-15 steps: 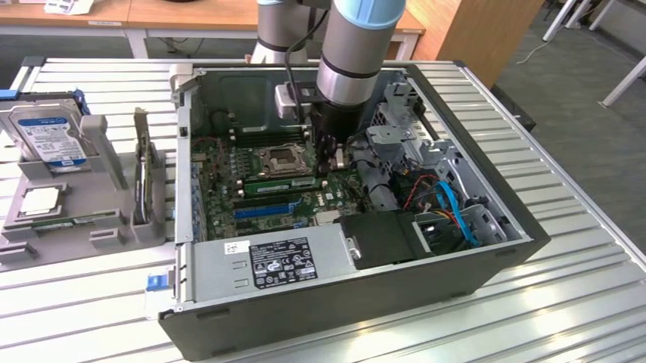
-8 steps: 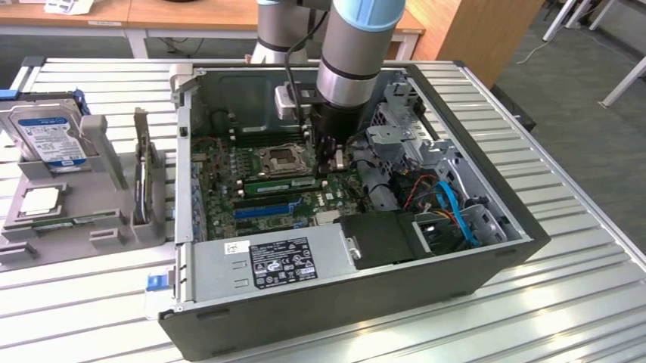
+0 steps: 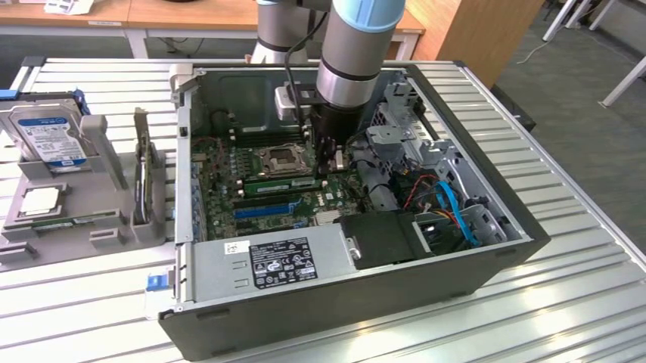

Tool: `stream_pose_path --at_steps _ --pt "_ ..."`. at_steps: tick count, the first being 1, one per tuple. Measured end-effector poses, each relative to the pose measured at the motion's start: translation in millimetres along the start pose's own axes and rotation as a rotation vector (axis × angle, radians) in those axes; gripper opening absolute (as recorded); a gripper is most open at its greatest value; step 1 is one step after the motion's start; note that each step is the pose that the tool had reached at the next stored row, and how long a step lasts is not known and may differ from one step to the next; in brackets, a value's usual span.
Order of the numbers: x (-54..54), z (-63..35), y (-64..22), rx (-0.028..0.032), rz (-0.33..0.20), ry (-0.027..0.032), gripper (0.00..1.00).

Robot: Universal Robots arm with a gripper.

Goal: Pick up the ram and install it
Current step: 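Press down the ram until it locks into place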

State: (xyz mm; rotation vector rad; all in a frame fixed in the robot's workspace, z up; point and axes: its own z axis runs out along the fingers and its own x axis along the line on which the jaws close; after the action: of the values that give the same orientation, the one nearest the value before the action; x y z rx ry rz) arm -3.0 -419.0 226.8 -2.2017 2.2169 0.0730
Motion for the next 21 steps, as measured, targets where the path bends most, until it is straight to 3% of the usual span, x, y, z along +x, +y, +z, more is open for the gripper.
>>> stream_pose_path --at_steps 21 --pt "-2.9 -2.0 0.1 0.0 0.0 -0.0001 0.1"
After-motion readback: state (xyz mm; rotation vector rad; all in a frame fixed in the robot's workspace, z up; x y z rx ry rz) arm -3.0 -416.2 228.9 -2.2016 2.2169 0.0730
